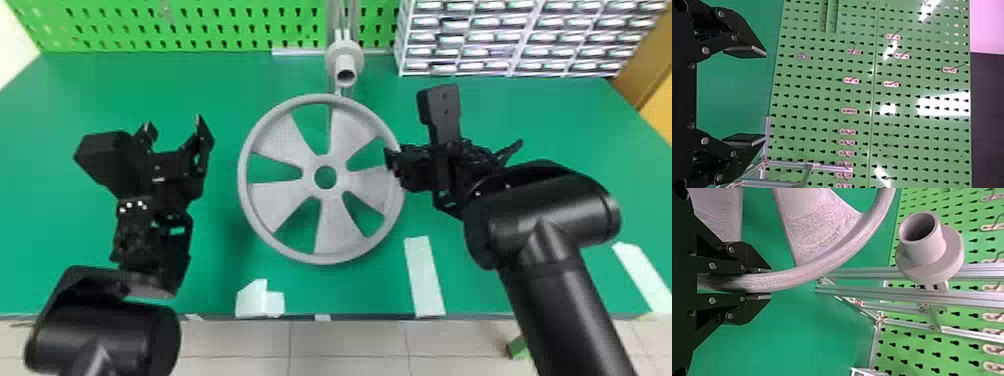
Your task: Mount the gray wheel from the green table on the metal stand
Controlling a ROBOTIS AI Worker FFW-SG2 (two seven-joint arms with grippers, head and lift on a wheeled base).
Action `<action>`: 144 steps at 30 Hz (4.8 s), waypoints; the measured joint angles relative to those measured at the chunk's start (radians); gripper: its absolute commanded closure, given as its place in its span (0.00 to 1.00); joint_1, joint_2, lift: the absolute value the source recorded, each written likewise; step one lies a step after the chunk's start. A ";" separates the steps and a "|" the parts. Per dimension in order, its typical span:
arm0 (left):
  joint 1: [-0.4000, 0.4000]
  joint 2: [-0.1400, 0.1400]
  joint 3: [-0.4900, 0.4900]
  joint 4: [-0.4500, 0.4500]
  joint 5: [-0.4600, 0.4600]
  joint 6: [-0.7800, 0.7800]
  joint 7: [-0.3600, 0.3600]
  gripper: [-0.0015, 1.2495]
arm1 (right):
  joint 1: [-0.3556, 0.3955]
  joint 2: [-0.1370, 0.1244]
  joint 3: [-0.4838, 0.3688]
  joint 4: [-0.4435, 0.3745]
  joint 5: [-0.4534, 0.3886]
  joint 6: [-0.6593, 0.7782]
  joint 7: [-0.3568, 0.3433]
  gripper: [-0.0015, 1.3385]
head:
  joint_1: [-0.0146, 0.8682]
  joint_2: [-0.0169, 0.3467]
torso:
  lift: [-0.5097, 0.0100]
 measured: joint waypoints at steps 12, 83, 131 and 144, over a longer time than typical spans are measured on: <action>0.064 0.000 -0.033 -0.070 0.016 0.021 0.027 0.40 | 0.075 -0.011 -0.021 -0.041 -0.027 -0.136 -0.040 0.98 | 1.00 0.19 | 0.79; 0.056 0.096 -0.204 -0.057 0.199 0.019 0.033 0.39 | 0.172 0.014 0.017 0.055 -0.040 -0.827 -0.317 1.00 | 1.00 0.19 | 0.79; -0.176 0.095 -0.311 0.308 0.389 -0.242 -0.060 0.43 | 0.191 -0.007 0.072 0.091 -0.127 -1.019 -0.403 1.00 | 1.00 0.19 | 0.79; -0.222 0.086 -0.326 0.379 0.413 -0.291 -0.102 0.69 | 0.191 -0.008 0.077 0.101 -0.135 -1.044 -0.403 1.00 | 1.00 0.19 | 0.79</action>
